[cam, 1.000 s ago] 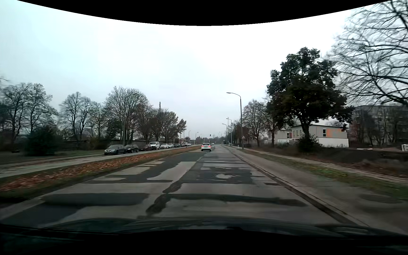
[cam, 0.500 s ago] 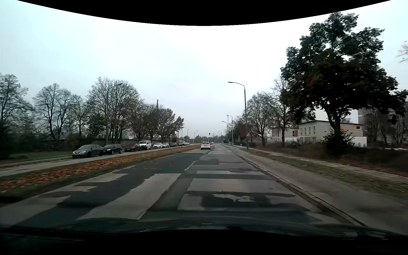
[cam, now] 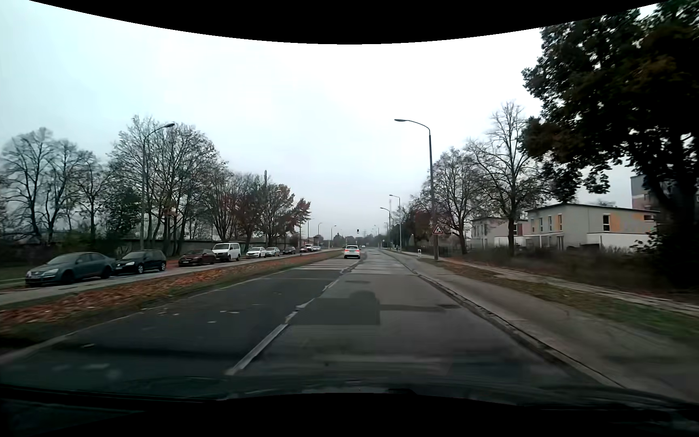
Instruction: Follow the waypoints while adhering to traffic rules and regulations
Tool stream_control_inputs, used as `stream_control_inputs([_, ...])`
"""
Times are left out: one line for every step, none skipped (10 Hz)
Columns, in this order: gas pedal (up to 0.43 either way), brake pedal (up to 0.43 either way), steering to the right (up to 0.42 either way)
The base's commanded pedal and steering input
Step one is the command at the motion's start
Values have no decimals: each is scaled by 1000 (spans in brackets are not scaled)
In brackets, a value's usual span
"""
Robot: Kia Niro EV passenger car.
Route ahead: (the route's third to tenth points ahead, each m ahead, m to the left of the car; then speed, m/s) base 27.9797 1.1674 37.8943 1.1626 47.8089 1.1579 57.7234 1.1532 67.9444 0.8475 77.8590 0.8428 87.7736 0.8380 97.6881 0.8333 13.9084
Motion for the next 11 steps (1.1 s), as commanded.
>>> stream_control_inputs([157,0,6])
stream_control_inputs([157,0,7])
stream_control_inputs([157,0,7])
stream_control_inputs([157,0,8])
stream_control_inputs([157,0,10])
stream_control_inputs([157,0,9])
stream_control_inputs([157,0,9])
stream_control_inputs([157,0,7])
stream_control_inputs([157,0,7])
stream_control_inputs([157,0,6])
stream_control_inputs([157,0,7])
